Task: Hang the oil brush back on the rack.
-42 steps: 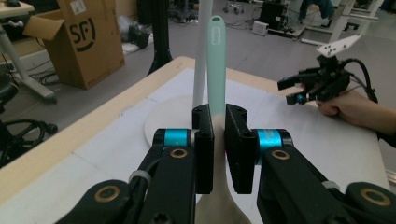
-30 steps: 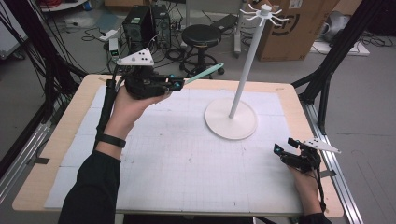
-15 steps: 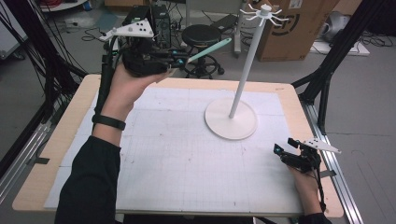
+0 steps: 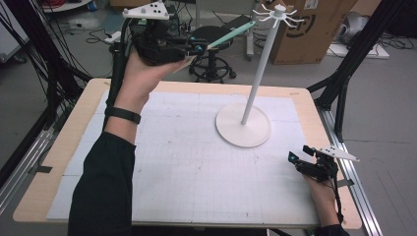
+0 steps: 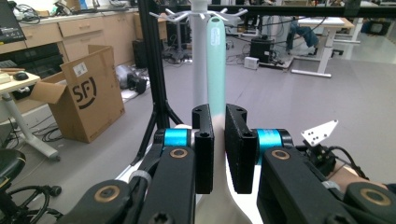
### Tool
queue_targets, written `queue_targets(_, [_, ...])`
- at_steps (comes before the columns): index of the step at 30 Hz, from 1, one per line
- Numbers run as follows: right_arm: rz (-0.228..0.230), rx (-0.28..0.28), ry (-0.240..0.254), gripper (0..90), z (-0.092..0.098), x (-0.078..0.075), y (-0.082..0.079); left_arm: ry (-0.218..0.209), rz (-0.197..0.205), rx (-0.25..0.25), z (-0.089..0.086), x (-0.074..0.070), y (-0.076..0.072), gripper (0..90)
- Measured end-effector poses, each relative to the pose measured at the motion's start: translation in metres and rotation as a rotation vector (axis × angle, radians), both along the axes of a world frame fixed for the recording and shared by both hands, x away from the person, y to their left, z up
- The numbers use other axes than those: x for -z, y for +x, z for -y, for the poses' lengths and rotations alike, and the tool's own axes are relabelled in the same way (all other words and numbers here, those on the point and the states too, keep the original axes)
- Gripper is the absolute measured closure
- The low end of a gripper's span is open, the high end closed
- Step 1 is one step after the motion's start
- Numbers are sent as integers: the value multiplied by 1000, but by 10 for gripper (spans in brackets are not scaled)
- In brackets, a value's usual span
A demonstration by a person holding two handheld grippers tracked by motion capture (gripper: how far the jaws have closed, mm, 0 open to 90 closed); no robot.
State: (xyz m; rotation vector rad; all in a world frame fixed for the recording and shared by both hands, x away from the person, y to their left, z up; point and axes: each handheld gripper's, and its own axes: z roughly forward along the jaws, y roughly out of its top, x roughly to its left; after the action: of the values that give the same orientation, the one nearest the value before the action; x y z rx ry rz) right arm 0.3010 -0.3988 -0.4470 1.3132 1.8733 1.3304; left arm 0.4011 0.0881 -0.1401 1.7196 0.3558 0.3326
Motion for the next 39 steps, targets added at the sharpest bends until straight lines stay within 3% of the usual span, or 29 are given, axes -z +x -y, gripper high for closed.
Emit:
queue_targets(9, [3, -5, -4, 255, 0, 0, 0, 10, 9, 3, 13, -4, 6, 824])
queue_targets(19, [4, -6, -4, 255, 0, 0, 0, -2, 1, -3, 14, -3, 10, 824])
queue_targets(39, [3, -7, -1, 256, 0, 0, 0, 38, -3, 3, 33, 4, 12, 823])
